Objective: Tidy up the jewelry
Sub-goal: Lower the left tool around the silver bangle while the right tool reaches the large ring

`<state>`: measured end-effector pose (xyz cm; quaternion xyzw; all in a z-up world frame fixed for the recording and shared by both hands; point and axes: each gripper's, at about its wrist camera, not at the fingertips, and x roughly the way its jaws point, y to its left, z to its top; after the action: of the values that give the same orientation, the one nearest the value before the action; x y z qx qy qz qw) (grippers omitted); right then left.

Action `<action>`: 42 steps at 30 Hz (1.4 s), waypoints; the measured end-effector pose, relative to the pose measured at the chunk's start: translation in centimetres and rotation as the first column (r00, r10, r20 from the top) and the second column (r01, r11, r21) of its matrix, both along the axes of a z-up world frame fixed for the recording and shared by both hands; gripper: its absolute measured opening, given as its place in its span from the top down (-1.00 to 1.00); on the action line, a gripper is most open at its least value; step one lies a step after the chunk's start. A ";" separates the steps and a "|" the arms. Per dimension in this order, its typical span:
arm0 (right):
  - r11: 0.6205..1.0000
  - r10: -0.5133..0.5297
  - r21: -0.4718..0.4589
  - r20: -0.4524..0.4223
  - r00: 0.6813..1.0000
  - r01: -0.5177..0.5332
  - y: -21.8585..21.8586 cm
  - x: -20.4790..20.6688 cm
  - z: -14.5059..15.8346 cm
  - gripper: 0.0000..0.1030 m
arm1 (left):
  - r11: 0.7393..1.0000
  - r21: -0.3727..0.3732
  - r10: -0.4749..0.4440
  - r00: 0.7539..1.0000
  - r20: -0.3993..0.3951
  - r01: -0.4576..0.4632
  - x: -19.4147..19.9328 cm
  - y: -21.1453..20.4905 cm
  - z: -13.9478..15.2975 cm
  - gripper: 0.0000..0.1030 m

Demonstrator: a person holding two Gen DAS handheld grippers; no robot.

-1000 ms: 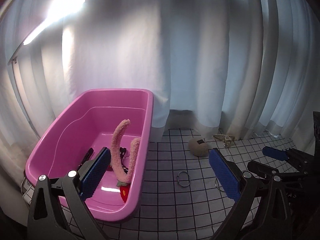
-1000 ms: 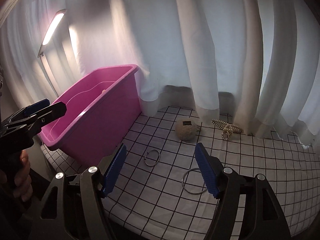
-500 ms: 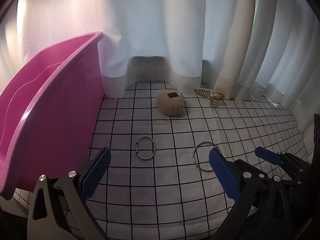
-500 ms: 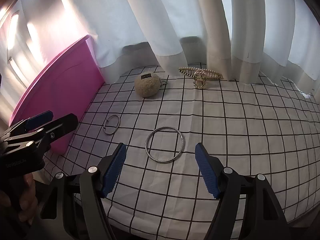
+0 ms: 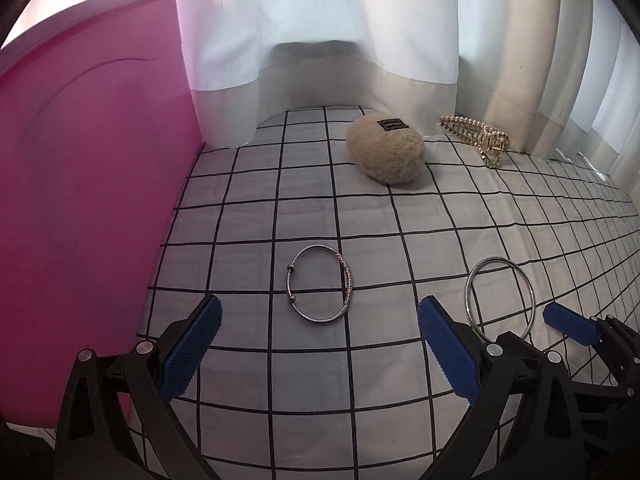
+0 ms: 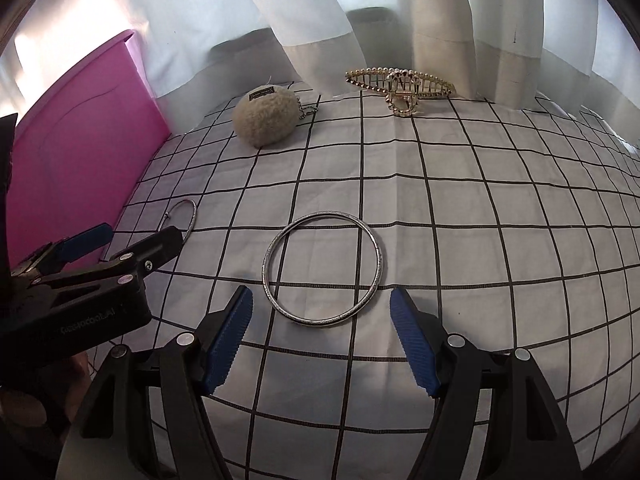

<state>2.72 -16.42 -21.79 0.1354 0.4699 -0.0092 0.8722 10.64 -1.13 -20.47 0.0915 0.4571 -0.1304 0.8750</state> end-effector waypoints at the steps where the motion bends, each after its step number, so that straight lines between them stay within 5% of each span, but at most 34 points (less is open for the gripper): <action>1: 1.000 -0.004 -0.008 0.001 1.000 0.004 0.2 0.1 -0.2 -0.32 | 1.000 -0.002 0.002 1.000 -0.006 -0.002 0.3 0.1 -0.3 -0.88; 16: 0.977 0.032 -0.213 0.001 0.999 -0.031 2.6 2.1 -1.1 -0.45 | 1.000 -0.010 0.002 0.999 -0.037 -0.003 3.1 0.9 -3.0 -0.90; 35: 0.976 0.029 -0.217 0.012 1.000 -0.026 2.3 3.2 -1.1 -0.66 | 1.000 -0.019 0.005 1.000 0.005 -0.005 4.6 0.2 -3.7 -0.89; 38: 0.976 0.036 -0.216 0.013 0.999 -0.033 2.4 2.9 -1.0 -0.61 | 1.000 -0.022 -0.009 1.000 0.008 0.009 4.3 0.0 -3.5 -0.76; 42: 0.974 0.049 -0.224 0.026 0.998 -0.042 2.7 2.5 -0.8 -0.39 | 0.998 -0.022 -0.055 0.998 0.022 0.056 3.2 -0.8 -2.9 -0.23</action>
<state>5.22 -13.67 -22.57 0.0258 0.4554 -0.0401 0.8890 13.85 -1.97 -23.36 0.0956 0.4436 -0.1589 0.8768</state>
